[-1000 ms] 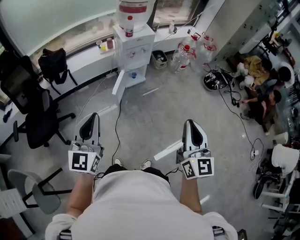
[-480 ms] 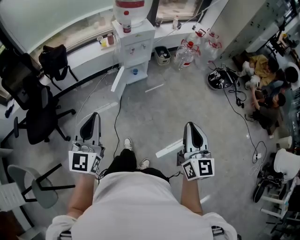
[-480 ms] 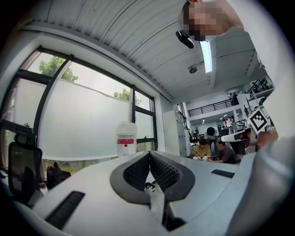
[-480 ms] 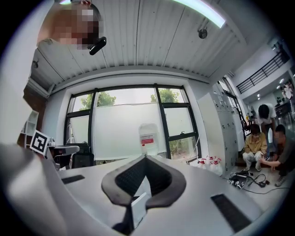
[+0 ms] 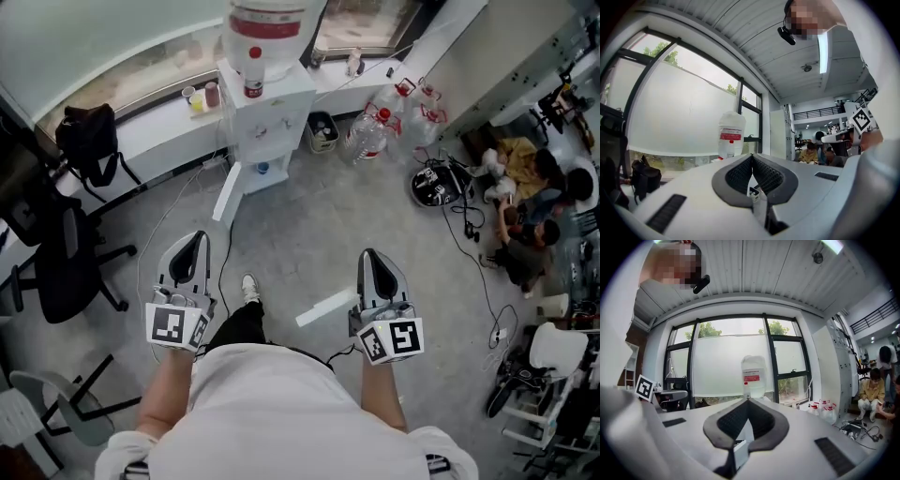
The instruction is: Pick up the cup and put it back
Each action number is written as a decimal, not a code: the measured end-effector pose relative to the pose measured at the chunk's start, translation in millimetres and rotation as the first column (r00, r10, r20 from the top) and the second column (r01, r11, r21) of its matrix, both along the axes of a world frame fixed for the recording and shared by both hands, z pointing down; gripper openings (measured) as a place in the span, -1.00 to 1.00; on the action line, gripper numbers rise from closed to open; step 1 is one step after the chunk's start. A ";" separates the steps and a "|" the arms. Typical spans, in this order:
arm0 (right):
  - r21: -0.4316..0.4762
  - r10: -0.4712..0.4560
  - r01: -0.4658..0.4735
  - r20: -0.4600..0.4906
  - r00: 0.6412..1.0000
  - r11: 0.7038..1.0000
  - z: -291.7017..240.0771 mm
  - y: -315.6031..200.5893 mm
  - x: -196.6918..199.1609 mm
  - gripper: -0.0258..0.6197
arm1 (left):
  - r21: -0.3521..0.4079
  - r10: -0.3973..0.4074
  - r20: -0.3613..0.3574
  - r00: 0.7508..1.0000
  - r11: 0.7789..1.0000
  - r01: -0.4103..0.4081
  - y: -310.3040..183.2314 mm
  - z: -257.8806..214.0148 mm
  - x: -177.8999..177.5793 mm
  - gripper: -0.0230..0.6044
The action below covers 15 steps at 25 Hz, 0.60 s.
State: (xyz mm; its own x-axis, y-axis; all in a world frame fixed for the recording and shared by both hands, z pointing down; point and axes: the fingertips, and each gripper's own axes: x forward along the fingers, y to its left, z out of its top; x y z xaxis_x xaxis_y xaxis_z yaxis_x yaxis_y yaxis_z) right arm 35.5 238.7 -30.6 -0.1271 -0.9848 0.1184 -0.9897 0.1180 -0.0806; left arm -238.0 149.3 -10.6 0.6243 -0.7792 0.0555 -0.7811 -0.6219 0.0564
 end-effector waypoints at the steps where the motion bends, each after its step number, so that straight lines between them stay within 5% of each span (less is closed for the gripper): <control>1: -0.002 -0.017 0.017 -0.009 1.000 1.000 -2.6 -24.6 -3.2 -0.86 | 0.002 0.001 -0.003 1.000 1.000 -0.001 -21.5 1.2 0.4 -0.85; 8: -0.046 -0.055 0.052 -0.073 0.996 0.998 -5.3 -141.0 -10.4 -0.86 | -0.046 0.025 -0.035 0.999 0.999 -0.027 -129.8 24.7 13.2 -0.85; 15: -0.086 -0.067 0.060 -0.077 0.995 0.994 13.0 -188.2 -4.2 -0.86 | -0.092 0.045 -0.062 0.997 0.994 -0.050 -169.1 42.6 34.4 -0.85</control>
State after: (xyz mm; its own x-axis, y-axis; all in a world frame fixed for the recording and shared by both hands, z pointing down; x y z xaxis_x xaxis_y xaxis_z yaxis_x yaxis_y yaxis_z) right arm 31.3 50.5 -17.6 -0.1756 -0.9612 0.2126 -0.9842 0.1768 -0.0137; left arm -203.6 -19.8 32.0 0.6649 -0.7417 0.0879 -0.7442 -0.6480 0.1620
